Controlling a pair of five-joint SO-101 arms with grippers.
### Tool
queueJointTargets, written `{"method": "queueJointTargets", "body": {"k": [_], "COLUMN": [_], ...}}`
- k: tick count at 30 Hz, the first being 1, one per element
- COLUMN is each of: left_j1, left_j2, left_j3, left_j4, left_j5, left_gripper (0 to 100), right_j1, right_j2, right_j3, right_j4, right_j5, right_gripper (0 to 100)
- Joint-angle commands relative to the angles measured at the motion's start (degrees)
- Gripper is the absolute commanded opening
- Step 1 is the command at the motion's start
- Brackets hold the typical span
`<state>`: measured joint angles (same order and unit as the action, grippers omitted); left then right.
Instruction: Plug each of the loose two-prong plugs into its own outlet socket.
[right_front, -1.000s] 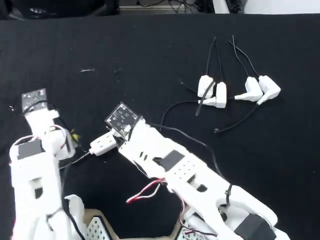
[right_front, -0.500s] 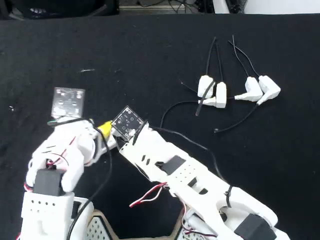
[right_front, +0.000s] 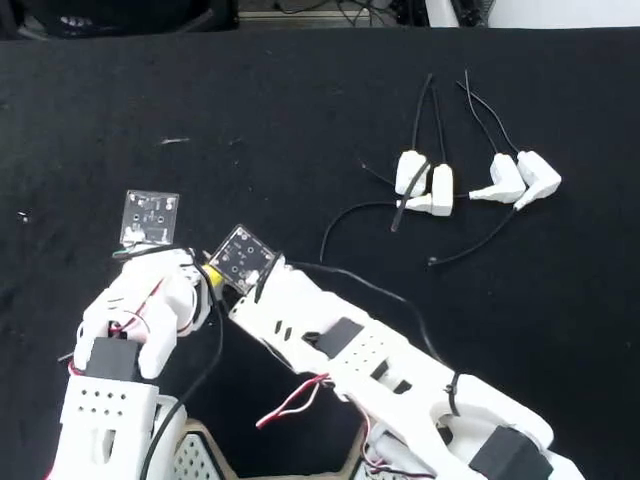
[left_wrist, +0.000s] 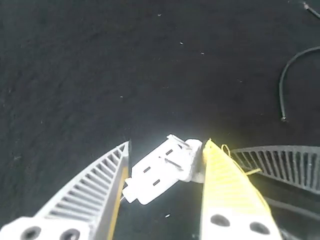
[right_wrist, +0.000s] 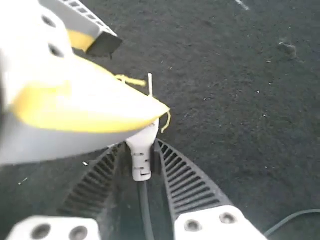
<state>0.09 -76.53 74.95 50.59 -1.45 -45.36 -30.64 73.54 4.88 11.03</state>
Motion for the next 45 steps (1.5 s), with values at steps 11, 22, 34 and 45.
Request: {"method": "queueJointTargets", "body": {"k": [11,22,34,45], "left_j1": [-1.89,-1.63,-1.80,-1.80], "left_j2": [-0.79,-0.79,-0.79,-0.79], "left_j3": [1.27,1.36,2.95,3.21], "left_j4": [-1.23,-1.14,-1.58,-1.58], "left_j5": [0.18,0.18,0.18,0.18], "left_gripper": [23,23,23,23], "right_j1": [-0.97,-0.88,1.05,1.05], "right_j2": [-8.75,-14.20,-6.64,-15.69], "right_j3": [0.92,0.66,-4.88,-4.00], "right_j4": [3.16,11.87,12.40,17.49], "right_j5": [-0.44,-0.44,-2.29,-4.75], "right_gripper": [1.1,1.1,1.1,1.1]}}
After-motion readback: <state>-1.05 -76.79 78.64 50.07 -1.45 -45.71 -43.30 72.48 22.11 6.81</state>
